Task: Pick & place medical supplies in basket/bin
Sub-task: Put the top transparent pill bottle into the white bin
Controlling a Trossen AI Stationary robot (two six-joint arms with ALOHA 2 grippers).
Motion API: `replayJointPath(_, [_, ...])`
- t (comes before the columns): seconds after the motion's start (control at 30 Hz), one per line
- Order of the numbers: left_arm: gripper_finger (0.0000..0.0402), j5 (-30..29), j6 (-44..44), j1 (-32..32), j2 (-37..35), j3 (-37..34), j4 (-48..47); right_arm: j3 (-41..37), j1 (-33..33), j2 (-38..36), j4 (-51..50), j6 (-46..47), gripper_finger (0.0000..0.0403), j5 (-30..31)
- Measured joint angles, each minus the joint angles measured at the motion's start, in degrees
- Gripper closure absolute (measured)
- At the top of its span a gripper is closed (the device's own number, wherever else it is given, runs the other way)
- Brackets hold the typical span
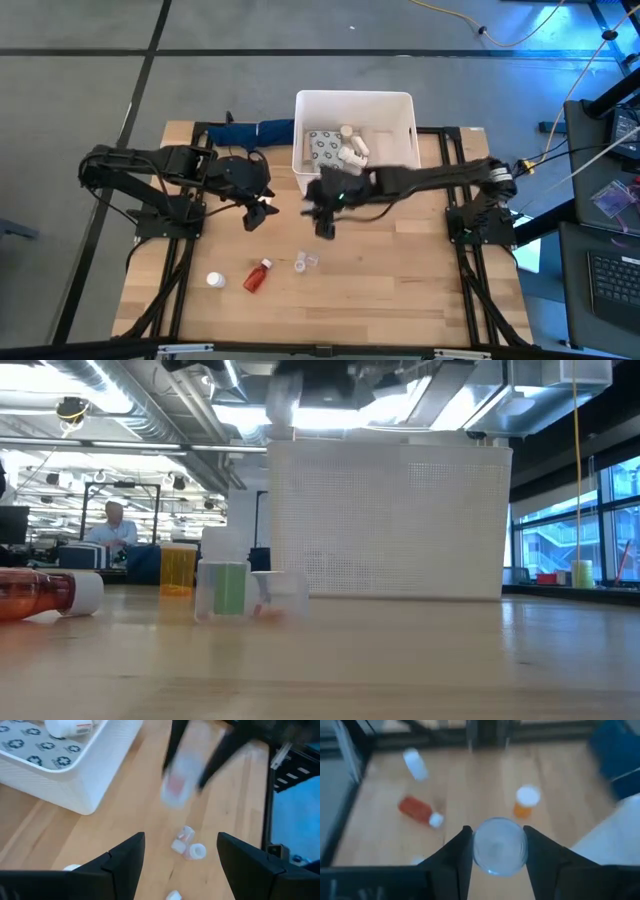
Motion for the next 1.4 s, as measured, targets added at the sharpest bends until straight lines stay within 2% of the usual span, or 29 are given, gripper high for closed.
replayJointPath(0.2, [0.0162,0.2,-0.2,0.0,-1.0,0.0,0.2,15.6,-3.2,-2.8,-14.9,-0.1,0.0263,3.9])
replayJointPath(0.33, [0.0162,0.1,-0.2,0.0,-1.4,0.0,0.1,24.0,-7.5,-3.0,-26.7,2.9,0.0263,4.2])
replayJointPath(0.57, [0.0162,0.1,3.2,0.0,-1.3,0.0,0.0,24.9,-18.5,-2.6,-43.6,6.4,0.0263,4.2])
replayJointPath(0.67, [0.0162,0.1,4.3,0.0,-1.3,0.0,0.0,21.5,-24.4,-2.5,-47.9,9.0,0.0263,1.8])
replayJointPath(0.8, [0.0162,0.1,5.8,0.0,-1.3,0.0,0.0,12.7,-31.7,-2.3,-46.9,9.2,0.0253,-8.3])
replayJointPath(1.03, [0.0162,0.1,5.8,0.0,-1.3,0.0,0.0,-6.3,-38.6,-2.3,-34.2,10.5,0.0257,-17.2])
replayJointPath(1.2, [0.0162,0.0,5.8,0.0,-1.3,0.0,0.0,-15.1,-40.4,-2.3,-28.1,12.2,0.0253,-20.1])
replayJointPath(1.4, [0.0162,-0.1,5.8,0.0,-1.3,0.0,0.0,-21.4,-40.6,-2.3,-24.8,12.2,0.0251,-20.1])
